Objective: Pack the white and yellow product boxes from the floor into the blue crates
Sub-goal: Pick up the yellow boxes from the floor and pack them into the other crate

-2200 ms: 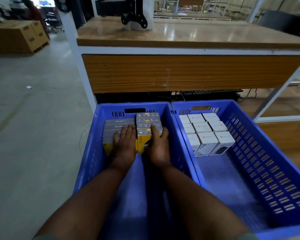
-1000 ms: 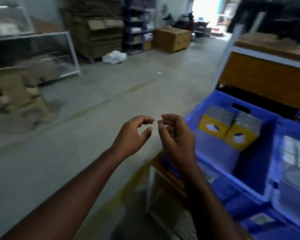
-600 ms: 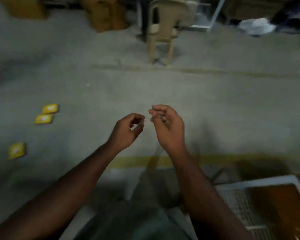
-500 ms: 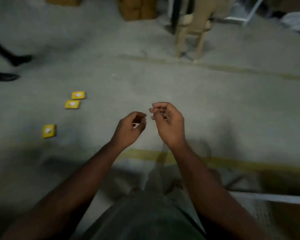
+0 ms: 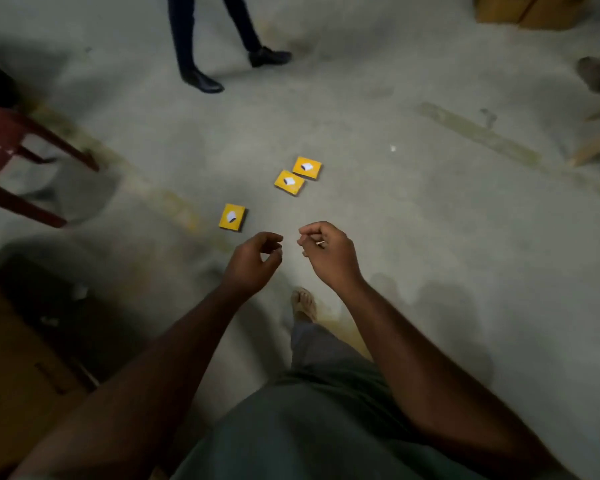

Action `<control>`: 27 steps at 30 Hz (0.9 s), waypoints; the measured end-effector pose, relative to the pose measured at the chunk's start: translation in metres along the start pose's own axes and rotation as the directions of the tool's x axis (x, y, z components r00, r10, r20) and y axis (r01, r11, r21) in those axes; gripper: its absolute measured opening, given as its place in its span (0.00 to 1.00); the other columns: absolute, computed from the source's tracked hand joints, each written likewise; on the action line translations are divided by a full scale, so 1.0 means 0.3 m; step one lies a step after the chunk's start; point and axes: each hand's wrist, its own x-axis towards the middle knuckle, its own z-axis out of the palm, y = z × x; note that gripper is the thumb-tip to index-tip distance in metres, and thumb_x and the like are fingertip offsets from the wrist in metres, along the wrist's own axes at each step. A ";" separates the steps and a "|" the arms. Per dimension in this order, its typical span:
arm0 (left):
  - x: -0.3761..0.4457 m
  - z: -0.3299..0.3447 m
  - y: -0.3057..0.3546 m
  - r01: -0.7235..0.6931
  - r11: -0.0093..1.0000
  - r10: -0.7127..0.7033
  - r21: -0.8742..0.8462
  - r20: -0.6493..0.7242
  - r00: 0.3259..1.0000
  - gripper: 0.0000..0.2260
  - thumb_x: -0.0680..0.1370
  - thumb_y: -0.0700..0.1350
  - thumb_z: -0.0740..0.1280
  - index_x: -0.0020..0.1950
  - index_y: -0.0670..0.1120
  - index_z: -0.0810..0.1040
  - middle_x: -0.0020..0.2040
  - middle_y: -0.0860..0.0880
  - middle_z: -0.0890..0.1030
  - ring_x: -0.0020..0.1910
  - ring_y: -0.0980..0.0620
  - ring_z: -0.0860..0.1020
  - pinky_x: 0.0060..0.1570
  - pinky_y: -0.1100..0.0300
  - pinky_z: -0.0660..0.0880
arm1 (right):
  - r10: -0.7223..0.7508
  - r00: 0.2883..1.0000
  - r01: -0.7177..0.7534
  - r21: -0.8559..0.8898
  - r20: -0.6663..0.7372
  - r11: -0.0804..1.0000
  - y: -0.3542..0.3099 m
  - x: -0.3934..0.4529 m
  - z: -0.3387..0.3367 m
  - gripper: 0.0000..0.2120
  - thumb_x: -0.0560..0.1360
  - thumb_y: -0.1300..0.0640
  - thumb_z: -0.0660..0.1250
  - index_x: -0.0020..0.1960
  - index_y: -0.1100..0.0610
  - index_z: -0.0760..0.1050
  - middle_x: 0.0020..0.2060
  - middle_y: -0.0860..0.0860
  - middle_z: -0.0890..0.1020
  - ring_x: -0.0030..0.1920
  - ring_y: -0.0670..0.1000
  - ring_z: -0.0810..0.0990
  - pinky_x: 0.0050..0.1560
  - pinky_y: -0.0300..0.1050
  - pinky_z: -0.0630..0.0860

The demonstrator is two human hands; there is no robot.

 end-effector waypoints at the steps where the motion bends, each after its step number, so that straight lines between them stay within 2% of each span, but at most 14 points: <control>1: 0.064 -0.033 -0.029 0.031 0.999 -0.031 -0.008 -0.024 0.999 0.11 0.78 0.41 0.71 0.60 0.47 0.81 0.50 0.52 0.85 0.50 0.58 0.82 0.50 0.72 0.73 | 0.003 1.000 -0.002 -0.026 0.028 1.000 -0.016 0.095 0.049 0.05 0.74 0.49 0.69 0.48 0.43 0.82 0.44 0.44 0.87 0.44 0.47 0.86 0.54 0.54 0.83; 6: 0.304 -0.210 -0.153 0.177 0.984 -0.177 -0.006 -0.062 0.982 0.12 0.78 0.44 0.70 0.61 0.47 0.80 0.51 0.52 0.84 0.51 0.54 0.82 0.53 0.59 0.77 | 0.017 0.992 0.004 -0.163 0.126 0.987 -0.171 0.456 0.267 0.05 0.76 0.52 0.70 0.51 0.47 0.83 0.45 0.43 0.86 0.46 0.45 0.84 0.54 0.46 0.81; 9: 0.449 -0.303 -0.210 0.264 0.964 -0.264 -0.002 -0.074 0.962 0.12 0.78 0.45 0.70 0.61 0.48 0.80 0.50 0.53 0.83 0.51 0.54 0.82 0.52 0.59 0.76 | 0.047 0.987 -0.009 -0.234 0.156 0.972 -0.232 0.628 0.370 0.05 0.77 0.53 0.70 0.52 0.49 0.83 0.46 0.44 0.85 0.48 0.46 0.83 0.53 0.43 0.79; 13: 0.694 -0.367 -0.335 0.358 0.934 -0.358 -0.016 -0.052 0.932 0.11 0.78 0.46 0.71 0.60 0.47 0.80 0.45 0.53 0.82 0.44 0.53 0.82 0.48 0.54 0.79 | 0.114 0.980 -0.061 -0.300 0.163 0.952 -0.235 0.867 0.514 0.06 0.78 0.54 0.70 0.53 0.50 0.83 0.49 0.47 0.86 0.51 0.48 0.83 0.49 0.41 0.76; 15: 0.842 -0.372 -0.415 0.388 0.922 -0.388 -0.012 -0.029 0.921 0.12 0.77 0.47 0.71 0.60 0.46 0.80 0.44 0.54 0.82 0.44 0.53 0.81 0.46 0.57 0.77 | 0.155 0.979 -0.106 -0.329 0.129 0.938 -0.208 0.987 0.598 0.06 0.78 0.54 0.70 0.54 0.50 0.83 0.51 0.47 0.86 0.53 0.48 0.83 0.50 0.40 0.76; 19: 1.153 -0.338 -0.612 0.452 0.892 -0.452 -0.030 -0.026 0.892 0.13 0.77 0.48 0.71 0.59 0.46 0.80 0.45 0.53 0.81 0.43 0.56 0.78 0.44 0.63 0.69 | 0.221 0.972 -0.178 -0.366 0.080 0.914 -0.090 1.270 0.771 0.06 0.79 0.55 0.69 0.54 0.52 0.83 0.52 0.48 0.87 0.53 0.50 0.84 0.51 0.40 0.78; 22: 1.324 -0.258 -0.803 0.512 0.859 -0.512 -0.014 -0.020 0.859 0.11 0.77 0.50 0.71 0.57 0.47 0.79 0.43 0.55 0.80 0.45 0.53 0.80 0.44 0.61 0.72 | 0.292 0.956 -0.253 -0.384 0.044 0.888 0.060 1.483 0.889 0.06 0.78 0.54 0.69 0.52 0.51 0.83 0.50 0.48 0.87 0.52 0.51 0.84 0.50 0.40 0.77; 25: 1.476 -0.117 -1.056 0.630 0.773 -0.630 0.069 -0.020 0.776 0.11 0.78 0.54 0.70 0.54 0.50 0.79 0.45 0.53 0.83 0.48 0.50 0.81 0.48 0.56 0.77 | 0.384 0.923 -0.335 -0.437 0.026 0.834 0.305 1.709 1.031 0.08 0.77 0.51 0.69 0.53 0.52 0.83 0.52 0.50 0.86 0.55 0.54 0.83 0.49 0.40 0.74; 27: 1.584 0.007 -1.243 0.692 0.713 -0.694 0.117 -0.024 0.720 0.10 0.77 0.55 0.70 0.53 0.50 0.78 0.49 0.49 0.84 0.52 0.46 0.81 0.50 0.54 0.78 | 0.411 0.911 -0.337 -0.500 0.042 0.798 0.503 1.870 1.131 0.10 0.76 0.50 0.68 0.54 0.54 0.83 0.54 0.52 0.86 0.59 0.57 0.82 0.53 0.43 0.75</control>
